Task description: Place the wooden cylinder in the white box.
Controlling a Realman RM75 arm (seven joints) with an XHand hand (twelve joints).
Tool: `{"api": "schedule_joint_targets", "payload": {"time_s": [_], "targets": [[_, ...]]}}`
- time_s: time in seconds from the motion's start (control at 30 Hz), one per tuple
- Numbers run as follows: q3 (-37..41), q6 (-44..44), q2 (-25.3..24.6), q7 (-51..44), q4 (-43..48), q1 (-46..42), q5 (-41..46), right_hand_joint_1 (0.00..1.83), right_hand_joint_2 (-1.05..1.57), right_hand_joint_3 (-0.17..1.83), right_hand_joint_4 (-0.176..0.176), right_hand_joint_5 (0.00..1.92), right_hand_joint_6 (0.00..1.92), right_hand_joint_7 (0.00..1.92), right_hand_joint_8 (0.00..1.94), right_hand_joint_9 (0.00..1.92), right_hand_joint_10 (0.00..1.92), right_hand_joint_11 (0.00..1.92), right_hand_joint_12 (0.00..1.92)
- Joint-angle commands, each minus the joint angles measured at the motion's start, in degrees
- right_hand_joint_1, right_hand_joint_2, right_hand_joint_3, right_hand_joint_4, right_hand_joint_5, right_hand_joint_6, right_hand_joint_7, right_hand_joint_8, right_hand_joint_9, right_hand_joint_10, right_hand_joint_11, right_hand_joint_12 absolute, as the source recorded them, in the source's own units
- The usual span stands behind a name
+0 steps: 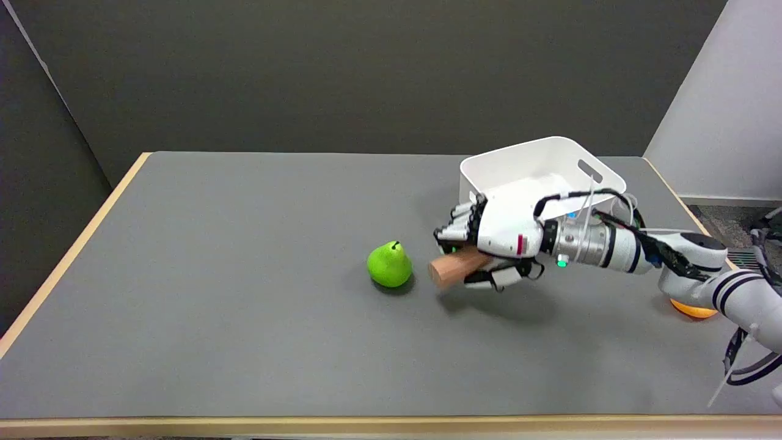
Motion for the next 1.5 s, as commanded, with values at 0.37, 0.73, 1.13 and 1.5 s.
{"api": "schedule_joint_targets", "payload": {"time_s": [0.37, 0.73, 1.13, 1.5], "targets": [[18.54, -21.76, 0.40, 1.48, 11.01, 2.29, 4.27, 1.19, 1.02, 0.45, -0.116, 0.64, 1.45, 0.89, 1.40, 0.86, 1.43, 0.68, 1.92], [17.74, -35.75, 0.40, 2.83, -4.58, 6.45, 4.99, 1.19, 1.02, 0.45, -0.110, 0.64, 1.45, 0.89, 1.41, 0.87, 1.45, 0.67, 1.92], [20.14, -41.75, 0.56, 4.12, -6.17, -2.60, 9.80, 1.19, 1.02, 0.46, -0.108, 0.65, 1.45, 0.89, 1.40, 0.88, 1.46, 0.68, 1.92], [20.62, -41.75, 0.08, 3.72, 3.28, -9.99, 12.02, 1.19, 1.00, 0.49, -0.109, 0.66, 1.45, 0.90, 1.39, 0.88, 1.46, 0.70, 1.92]]}}
